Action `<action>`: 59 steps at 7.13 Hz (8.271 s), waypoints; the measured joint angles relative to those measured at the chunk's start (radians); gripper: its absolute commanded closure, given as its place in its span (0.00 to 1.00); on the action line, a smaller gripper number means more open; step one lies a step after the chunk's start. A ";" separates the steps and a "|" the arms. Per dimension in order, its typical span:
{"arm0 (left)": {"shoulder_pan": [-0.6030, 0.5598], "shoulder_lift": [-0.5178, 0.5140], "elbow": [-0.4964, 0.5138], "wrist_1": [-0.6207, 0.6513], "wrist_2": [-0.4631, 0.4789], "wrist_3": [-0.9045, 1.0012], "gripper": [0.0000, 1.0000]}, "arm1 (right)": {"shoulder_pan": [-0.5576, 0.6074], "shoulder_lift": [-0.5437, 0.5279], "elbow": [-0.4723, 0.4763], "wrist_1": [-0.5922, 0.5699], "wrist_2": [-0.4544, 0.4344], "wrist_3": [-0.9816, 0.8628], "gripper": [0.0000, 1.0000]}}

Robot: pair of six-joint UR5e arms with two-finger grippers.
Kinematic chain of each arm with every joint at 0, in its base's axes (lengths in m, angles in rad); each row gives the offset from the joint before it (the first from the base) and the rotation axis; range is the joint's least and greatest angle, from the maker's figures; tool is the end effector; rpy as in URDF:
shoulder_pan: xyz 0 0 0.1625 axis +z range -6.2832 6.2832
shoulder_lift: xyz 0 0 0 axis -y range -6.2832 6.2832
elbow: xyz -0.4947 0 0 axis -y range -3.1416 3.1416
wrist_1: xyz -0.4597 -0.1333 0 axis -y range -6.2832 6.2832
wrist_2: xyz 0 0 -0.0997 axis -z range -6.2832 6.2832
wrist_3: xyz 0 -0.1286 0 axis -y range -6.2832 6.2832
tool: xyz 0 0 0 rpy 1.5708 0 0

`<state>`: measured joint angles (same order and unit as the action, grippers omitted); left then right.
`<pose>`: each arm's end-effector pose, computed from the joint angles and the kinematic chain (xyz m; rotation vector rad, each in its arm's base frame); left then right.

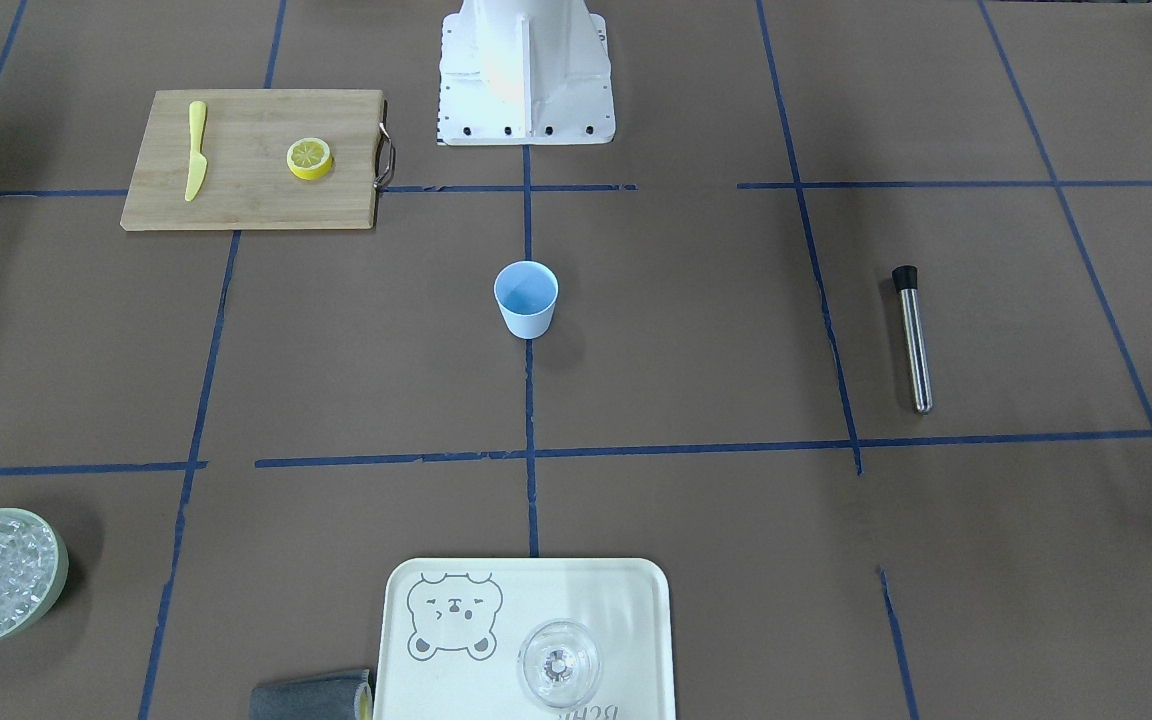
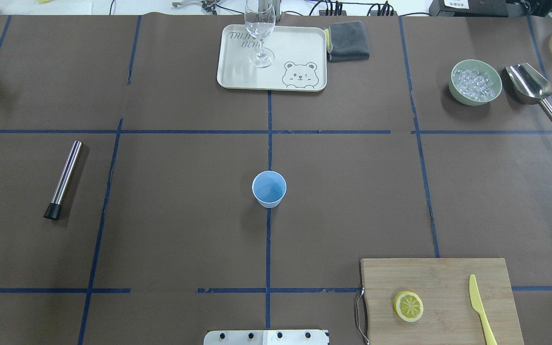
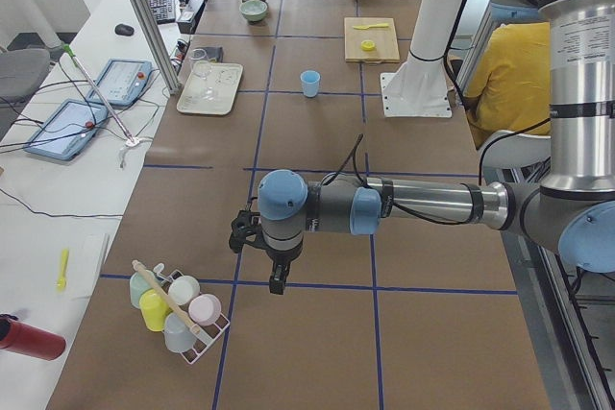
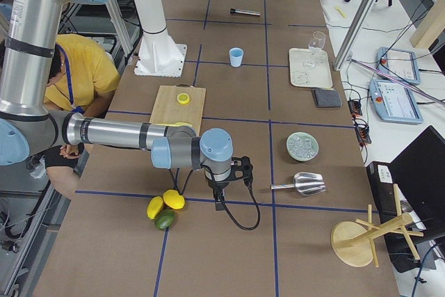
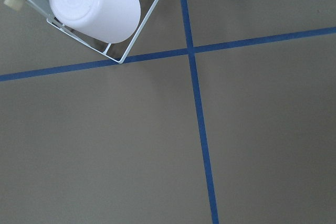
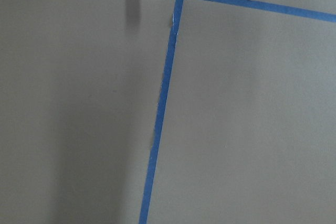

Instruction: Squeeze lemon into cup

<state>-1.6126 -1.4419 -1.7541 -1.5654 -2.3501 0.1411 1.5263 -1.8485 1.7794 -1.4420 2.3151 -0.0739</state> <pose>-0.0638 -0.4973 0.7146 0.1175 0.7721 0.1133 0.0271 -0.4298 0.7585 0.0679 -0.7437 -0.1351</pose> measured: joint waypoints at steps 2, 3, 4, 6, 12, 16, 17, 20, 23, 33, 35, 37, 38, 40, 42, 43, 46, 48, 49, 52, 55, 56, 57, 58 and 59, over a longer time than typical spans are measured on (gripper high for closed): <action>0.012 0.000 -0.001 -0.001 -0.011 0.001 0.00 | -0.001 0.001 0.000 0.000 0.000 0.000 0.00; 0.015 0.000 -0.001 0.002 -0.026 0.001 0.00 | -0.001 0.001 0.000 0.000 -0.001 0.000 0.00; 0.017 0.002 -0.001 0.003 -0.040 0.001 0.00 | -0.001 0.001 0.000 0.000 -0.001 0.000 0.00; 0.017 0.004 0.001 0.003 -0.048 0.002 0.00 | 0.000 0.002 0.003 0.001 -0.003 -0.002 0.00; 0.018 0.007 -0.001 0.002 -0.049 0.002 0.00 | -0.048 0.023 0.137 0.059 -0.038 0.027 0.00; 0.018 0.006 -0.001 0.001 -0.050 0.002 0.00 | -0.163 0.049 0.254 0.103 -0.023 0.206 0.00; 0.019 0.006 -0.001 0.000 -0.050 0.002 0.00 | -0.206 0.051 0.297 0.104 -0.021 0.296 0.00; 0.019 0.006 -0.008 -0.006 -0.051 0.002 0.00 | -0.490 0.046 0.453 0.104 -0.132 0.664 0.00; 0.019 0.006 -0.021 -0.008 -0.051 0.002 0.00 | -1.014 0.056 0.560 0.104 -0.546 1.177 0.00; 0.020 0.006 -0.046 -0.007 -0.051 0.002 0.00 | -1.517 0.163 0.428 0.121 -0.896 1.523 0.00; 0.020 0.006 -0.048 -0.006 -0.051 0.002 0.00 | -1.518 0.163 0.402 0.126 -0.896 1.524 0.02; 0.020 0.006 -0.049 -0.006 -0.051 0.002 0.00 | -1.519 0.162 0.396 0.127 -0.897 1.524 0.06; 0.020 0.006 -0.050 -0.006 -0.051 0.002 0.00 | -1.519 0.162 0.395 0.127 -0.898 1.524 0.09; 0.020 0.006 -0.050 -0.007 -0.051 0.002 0.00 | -1.519 0.161 0.394 0.127 -0.898 1.524 0.46; 0.020 0.006 -0.050 -0.007 -0.051 0.002 0.00 | -1.518 0.163 0.396 0.127 -0.897 1.523 1.00; 0.020 0.006 -0.050 -0.007 -0.051 0.002 0.00 | -1.517 0.165 0.398 0.127 -0.897 1.523 1.00; 0.020 0.006 -0.050 -0.008 -0.051 0.002 0.00 | -1.515 0.169 0.418 0.127 -0.898 1.523 1.00; 0.020 0.006 -0.050 -0.008 -0.051 0.002 0.00 | -1.504 0.165 0.482 0.119 -0.894 1.523 1.00; 0.020 0.006 -0.050 -0.007 -0.051 0.002 0.00 | -1.490 0.167 0.502 0.116 -0.890 1.522 1.00; 0.020 0.006 -0.050 -0.007 -0.051 0.002 0.00 | -1.448 0.198 0.522 0.097 -0.855 1.522 1.00; 0.020 0.006 -0.050 -0.007 -0.051 0.002 0.00 | -1.389 0.428 0.493 -0.134 -0.824 1.517 1.00; 0.020 0.006 -0.050 -0.007 -0.051 0.002 0.00 | -1.349 0.542 0.463 -0.230 -0.796 1.514 1.00; 0.020 0.006 -0.050 -0.007 -0.051 0.002 0.00 | -1.302 0.665 0.414 -0.316 -0.759 1.511 1.00; 0.020 0.006 -0.050 -0.006 -0.051 0.002 0.00 | -1.253 0.787 0.345 -0.380 -0.726 1.510 1.00; 0.020 0.006 -0.050 -0.006 -0.051 0.002 0.00 | -1.214 0.883 0.271 -0.407 -0.709 1.508 1.00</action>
<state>-1.5923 -1.4358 -1.8040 -1.5710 -2.4007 0.1427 0.3119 -0.9651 2.0502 -1.8489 1.6065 1.4343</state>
